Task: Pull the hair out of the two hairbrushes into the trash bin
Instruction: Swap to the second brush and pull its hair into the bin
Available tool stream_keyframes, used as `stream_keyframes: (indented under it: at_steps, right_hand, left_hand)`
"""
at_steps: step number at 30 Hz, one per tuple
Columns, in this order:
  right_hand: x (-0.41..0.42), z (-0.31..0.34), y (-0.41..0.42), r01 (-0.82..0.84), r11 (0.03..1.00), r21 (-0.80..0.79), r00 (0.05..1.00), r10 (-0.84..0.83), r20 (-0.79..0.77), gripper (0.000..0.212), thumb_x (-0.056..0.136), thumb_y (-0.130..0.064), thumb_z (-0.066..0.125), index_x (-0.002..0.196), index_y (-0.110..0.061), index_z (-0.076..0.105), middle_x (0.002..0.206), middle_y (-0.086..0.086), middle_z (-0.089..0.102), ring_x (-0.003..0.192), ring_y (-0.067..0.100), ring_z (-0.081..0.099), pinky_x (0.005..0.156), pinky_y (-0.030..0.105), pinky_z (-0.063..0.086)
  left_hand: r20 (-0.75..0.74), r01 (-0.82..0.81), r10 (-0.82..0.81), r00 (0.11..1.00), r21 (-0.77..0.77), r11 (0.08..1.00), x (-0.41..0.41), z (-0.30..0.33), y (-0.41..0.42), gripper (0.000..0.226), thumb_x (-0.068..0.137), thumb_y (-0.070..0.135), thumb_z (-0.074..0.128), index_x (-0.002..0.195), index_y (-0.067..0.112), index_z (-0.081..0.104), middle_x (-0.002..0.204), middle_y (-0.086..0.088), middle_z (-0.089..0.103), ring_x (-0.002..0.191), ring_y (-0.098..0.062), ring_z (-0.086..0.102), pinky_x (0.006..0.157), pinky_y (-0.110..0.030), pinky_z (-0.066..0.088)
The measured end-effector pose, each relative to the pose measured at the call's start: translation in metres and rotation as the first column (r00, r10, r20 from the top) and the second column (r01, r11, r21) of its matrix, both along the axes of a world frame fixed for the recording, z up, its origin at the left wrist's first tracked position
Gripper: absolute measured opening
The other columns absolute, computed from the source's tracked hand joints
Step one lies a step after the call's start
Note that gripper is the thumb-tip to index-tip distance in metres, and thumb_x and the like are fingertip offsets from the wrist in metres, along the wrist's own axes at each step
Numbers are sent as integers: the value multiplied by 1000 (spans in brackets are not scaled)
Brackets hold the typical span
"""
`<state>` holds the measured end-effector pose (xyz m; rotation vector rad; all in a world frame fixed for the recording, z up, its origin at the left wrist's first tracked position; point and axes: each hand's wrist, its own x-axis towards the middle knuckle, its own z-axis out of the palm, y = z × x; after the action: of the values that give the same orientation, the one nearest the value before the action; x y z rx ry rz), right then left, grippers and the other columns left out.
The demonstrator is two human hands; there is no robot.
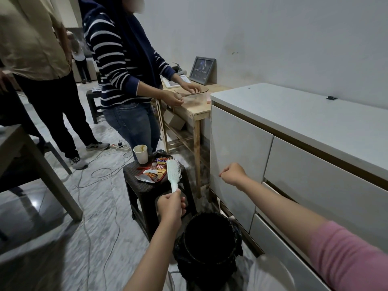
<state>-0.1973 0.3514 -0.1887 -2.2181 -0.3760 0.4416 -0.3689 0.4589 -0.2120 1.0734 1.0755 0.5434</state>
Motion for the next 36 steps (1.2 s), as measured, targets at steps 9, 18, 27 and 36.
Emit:
stream_keyframes:
  at_steps: [9, 18, 27, 36]
  right_hand:
    - [-4, 8, 10, 3, 970, 242, 995, 21, -93, 26, 81, -23, 71, 103, -12, 63, 110, 10, 61, 105, 24, 61, 93, 34, 50]
    - [0, 19, 18, -58, 948, 313, 998, 47, 43, 43, 78, -18, 75, 119, -11, 64, 115, 12, 66, 100, 20, 62, 95, 36, 52]
    - [3, 23, 15, 27, 990, 141, 962, -64, 265, 16, 75, -17, 78, 87, -7, 77, 95, 11, 74, 90, 22, 68, 78, 21, 43]
    - [-11, 25, 17, -84, 982, 168, 938, 21, 345, 4, 77, -7, 73, 78, -4, 73, 80, 9, 71, 72, 12, 58, 69, 21, 40]
  left_hand:
    - [-41, 243, -240, 970, 90, 966, 1, 16, -8, 14, 92, 16, 57, 87, 4, 57, 66, -8, 57, 45, -15, 43, 42, -22, 32]
    - [-193, 469, -431, 881, 250, 847, 0, 20, -18, 12, 88, 17, 61, 81, 11, 52, 63, -5, 63, 43, -14, 45, 39, -20, 31]
    - [-220, 487, -437, 872, 309, 817, -1, 19, -21, 10, 88, 15, 60, 84, 10, 52, 62, -6, 61, 42, -14, 44, 37, -19, 30]
    - [-177, 393, -360, 916, 223, 892, 3, 22, -20, 15, 90, 17, 58, 81, 6, 55, 61, -6, 60, 44, -14, 46, 39, -20, 32]
